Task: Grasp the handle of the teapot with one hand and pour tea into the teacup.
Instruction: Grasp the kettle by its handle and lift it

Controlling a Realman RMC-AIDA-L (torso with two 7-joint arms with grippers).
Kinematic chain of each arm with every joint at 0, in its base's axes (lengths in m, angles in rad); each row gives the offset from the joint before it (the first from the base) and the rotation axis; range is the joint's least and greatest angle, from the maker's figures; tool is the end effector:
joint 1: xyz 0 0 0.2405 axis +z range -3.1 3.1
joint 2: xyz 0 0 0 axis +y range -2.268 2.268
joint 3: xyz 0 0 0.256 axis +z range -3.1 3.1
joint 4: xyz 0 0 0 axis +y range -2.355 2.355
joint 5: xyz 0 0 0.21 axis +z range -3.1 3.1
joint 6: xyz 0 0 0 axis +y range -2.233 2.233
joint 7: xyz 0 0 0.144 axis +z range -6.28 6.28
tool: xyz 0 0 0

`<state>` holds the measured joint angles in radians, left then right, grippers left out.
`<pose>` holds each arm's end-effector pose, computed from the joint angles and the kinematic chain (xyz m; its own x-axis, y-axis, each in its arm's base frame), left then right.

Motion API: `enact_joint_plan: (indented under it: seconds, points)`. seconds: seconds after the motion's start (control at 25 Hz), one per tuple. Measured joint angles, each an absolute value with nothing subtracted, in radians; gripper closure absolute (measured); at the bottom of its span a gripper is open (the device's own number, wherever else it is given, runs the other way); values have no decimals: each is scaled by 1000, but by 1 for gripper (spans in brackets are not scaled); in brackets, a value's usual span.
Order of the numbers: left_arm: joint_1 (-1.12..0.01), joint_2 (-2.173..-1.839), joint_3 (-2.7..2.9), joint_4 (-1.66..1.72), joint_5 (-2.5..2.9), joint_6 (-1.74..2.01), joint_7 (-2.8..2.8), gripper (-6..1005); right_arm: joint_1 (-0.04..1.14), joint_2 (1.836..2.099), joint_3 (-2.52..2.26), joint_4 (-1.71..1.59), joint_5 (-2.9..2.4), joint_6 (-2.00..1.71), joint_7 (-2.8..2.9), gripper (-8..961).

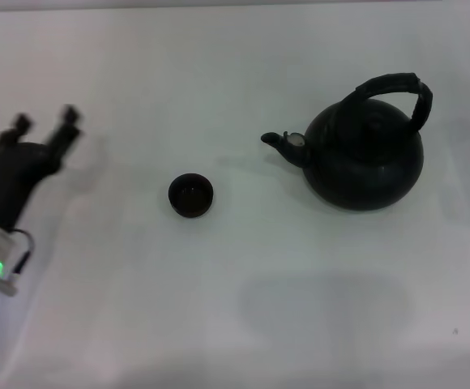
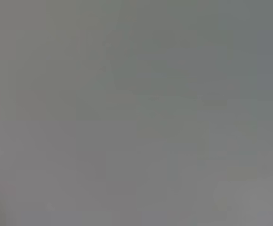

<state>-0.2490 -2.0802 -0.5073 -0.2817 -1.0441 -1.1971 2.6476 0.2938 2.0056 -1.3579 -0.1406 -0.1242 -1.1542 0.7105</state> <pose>-0.3424 0.2606 -0.0541 0.3520 0.1423 0.9251 0.9311 -0.1541 -0.3305 0.3965 0.2941 0.0460 0.4216 -0.0282 -0.9064 -0.9068 -0.0166 -0.4213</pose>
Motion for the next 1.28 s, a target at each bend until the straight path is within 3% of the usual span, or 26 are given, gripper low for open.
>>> enact_joint_plan:
  seconds: [0.2,0.44,0.56,0.6,0.68,0.8,0.88,0.92,1.28]
  points:
    - [-255,-2078,-508,-184,-1170,-1180,2541,109,213,1965,-1453,-224,-269,-1213,849,129]
    - [-260,-2076,-508,-113,-1257,-1147,2447,109,50,1850,-1458,-579,-650,-1188,1190,133]
    - [-260,-2076,-508,-107,-1274,-1142,2445,109,-46,1813,-1443,-914,-906,-1023,1443,137]
    - [-263,-2076,-508,-104,-1275,-1138,2446,109,-72,1815,-1418,-1032,-1025,-977,1558,138]
    - [-272,-2076,-508,-99,-1278,-1124,2447,109,-106,1852,-1335,-1232,-1326,-940,1800,140]
    - [-290,-2075,-508,-98,-1286,-1089,2446,109,-118,1953,-1189,-1448,-1738,-1028,2057,141]
    - [-299,-2076,-508,-98,-1289,-1075,2446,109,-113,2008,-1142,-1553,-1927,-1123,2162,141]
    - [-302,-2076,-508,-99,-1290,-1072,2446,109,-111,2018,-1140,-1598,-2004,-1158,2210,140]
    - [-315,-2076,-508,-97,-1314,-1065,2445,109,-118,2025,-1203,-1657,-2081,-1236,2321,140]
